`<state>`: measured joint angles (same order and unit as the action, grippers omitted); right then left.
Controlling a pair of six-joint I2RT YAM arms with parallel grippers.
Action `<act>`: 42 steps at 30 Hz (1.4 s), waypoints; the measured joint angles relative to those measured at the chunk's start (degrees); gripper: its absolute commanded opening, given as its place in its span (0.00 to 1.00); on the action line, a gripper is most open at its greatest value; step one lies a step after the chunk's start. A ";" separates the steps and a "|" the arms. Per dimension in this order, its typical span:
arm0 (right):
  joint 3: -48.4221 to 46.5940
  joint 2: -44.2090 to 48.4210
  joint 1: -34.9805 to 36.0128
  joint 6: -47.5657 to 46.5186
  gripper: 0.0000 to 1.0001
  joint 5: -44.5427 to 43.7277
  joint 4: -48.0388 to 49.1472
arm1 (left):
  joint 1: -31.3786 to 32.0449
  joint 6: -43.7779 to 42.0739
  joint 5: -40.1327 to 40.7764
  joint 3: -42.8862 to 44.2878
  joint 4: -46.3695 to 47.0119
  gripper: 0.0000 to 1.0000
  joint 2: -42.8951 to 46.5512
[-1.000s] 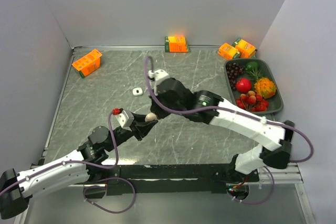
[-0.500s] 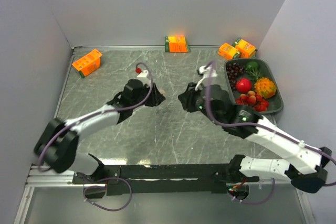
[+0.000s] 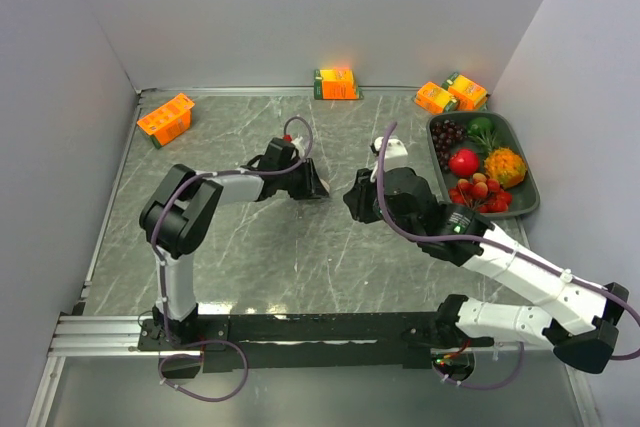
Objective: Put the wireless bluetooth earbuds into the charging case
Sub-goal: Place the charging case at the center of the board, then reset both arms
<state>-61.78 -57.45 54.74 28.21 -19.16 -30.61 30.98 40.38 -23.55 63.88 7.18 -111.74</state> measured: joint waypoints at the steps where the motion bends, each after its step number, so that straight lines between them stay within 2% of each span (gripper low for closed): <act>1: 0.26 0.13 -0.15 0.00 0.33 0.31 -0.04 | -0.02 0.04 -0.39 0.68 -0.09 0.08 -0.68; 6: 0.90 0.57 -0.85 0.02 0.34 1.29 -0.22 | -0.55 1.29 -2.34 2.05 -1.11 0.22 -3.32; 10: 1.51 1.51 -1.51 0.04 0.34 1.92 -0.42 | -0.94 1.36 -3.39 2.25 -1.62 0.39 -3.50; 16: 1.51 2.32 -1.95 0.13 0.34 2.36 -0.48 | -1.20 1.92 -3.82 2.25 -2.51 0.52 -3.45; 26: 1.75 3.32 -2.51 0.52 0.35 2.47 -0.83 | -2.45 0.59 -1.03 -1.31 -10.10 0.57 2.64; 29: 2.38 4.24 -2.54 0.68 0.36 2.45 -1.16 | -3.02 -0.66 2.89 -4.57 -16.79 0.57 8.66; 31: 3.34 5.20 -2.54 0.70 0.36 2.19 -1.14 | -3.06 -1.57 7.02 -7.63 -21.49 0.64 16.20; 35: 5.14 6.27 -2.60 0.70 0.37 1.38 -1.46 | 0.68 -2.08 18.27 -13.44 -25.86 0.81 38.07; 38: 6.32 6.32 -2.64 0.70 0.39 0.87 -1.55 | 4.96 1.70 29.79 -15.78 -26.80 0.85 53.81; 39: 6.67 6.32 -2.64 0.70 0.39 0.72 -1.53 | 5.18 2.93 32.28 -16.20 -27.06 0.89 56.68; 42: 7.98 6.40 -2.67 0.72 0.43 0.39 -1.49 | 4.98 6.43 38.07 -18.91 -27.91 0.90 61.07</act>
<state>-53.80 -51.05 52.07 28.93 -18.76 -32.10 35.97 46.81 14.52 44.97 -20.73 -50.68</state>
